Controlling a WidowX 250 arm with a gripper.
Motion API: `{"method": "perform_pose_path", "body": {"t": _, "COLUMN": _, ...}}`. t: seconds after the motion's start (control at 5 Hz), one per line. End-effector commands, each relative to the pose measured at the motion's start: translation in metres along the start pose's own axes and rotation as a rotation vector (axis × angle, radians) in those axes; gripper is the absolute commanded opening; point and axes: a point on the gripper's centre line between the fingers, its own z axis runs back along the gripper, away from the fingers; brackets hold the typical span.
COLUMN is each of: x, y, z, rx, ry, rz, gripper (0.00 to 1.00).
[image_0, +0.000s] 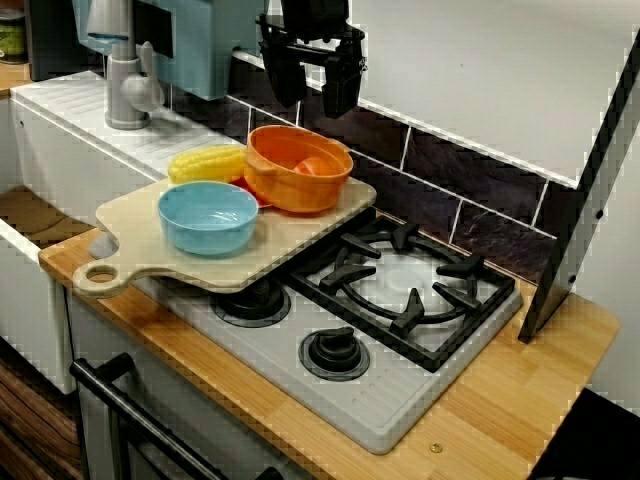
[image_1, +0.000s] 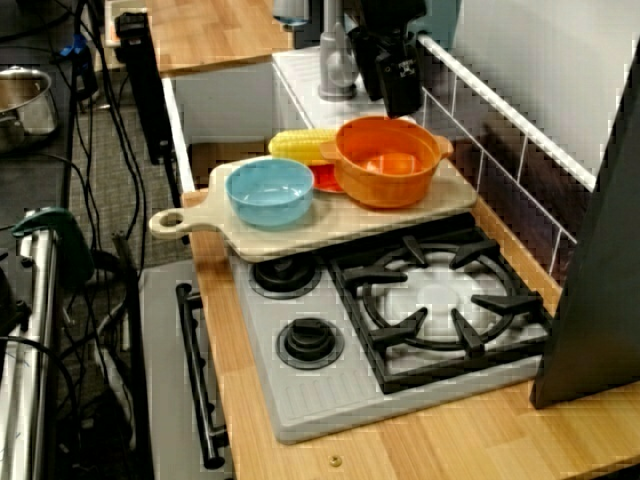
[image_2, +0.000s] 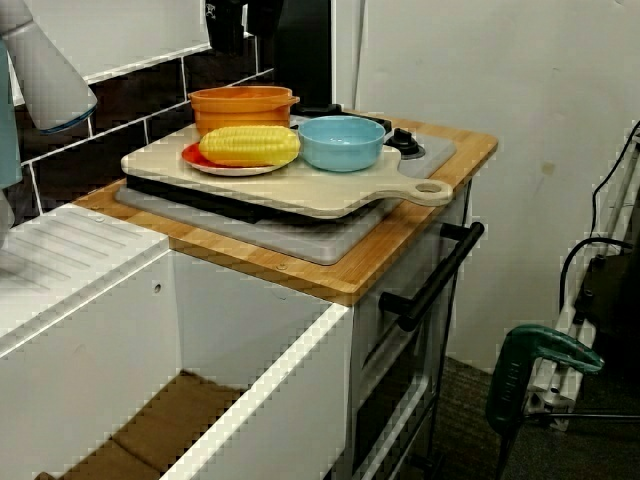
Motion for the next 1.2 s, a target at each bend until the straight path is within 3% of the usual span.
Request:
{"method": "perform_pose_path", "body": {"t": 0.0, "x": 0.000, "y": 0.000, "z": 0.000, "rx": 0.000, "ry": 0.000, "rz": 0.000, "gripper": 1.00}}
{"method": "perform_pose_path", "body": {"t": 0.6, "x": -0.021, "y": -0.011, "z": 0.029, "rx": -0.036, "ry": -0.011, "rz": -0.082, "gripper": 1.00}}
{"method": "perform_pose_path", "body": {"t": 1.0, "x": -0.055, "y": -0.004, "z": 0.044, "rx": -0.038, "ry": -0.055, "rz": -0.130, "gripper": 1.00}}
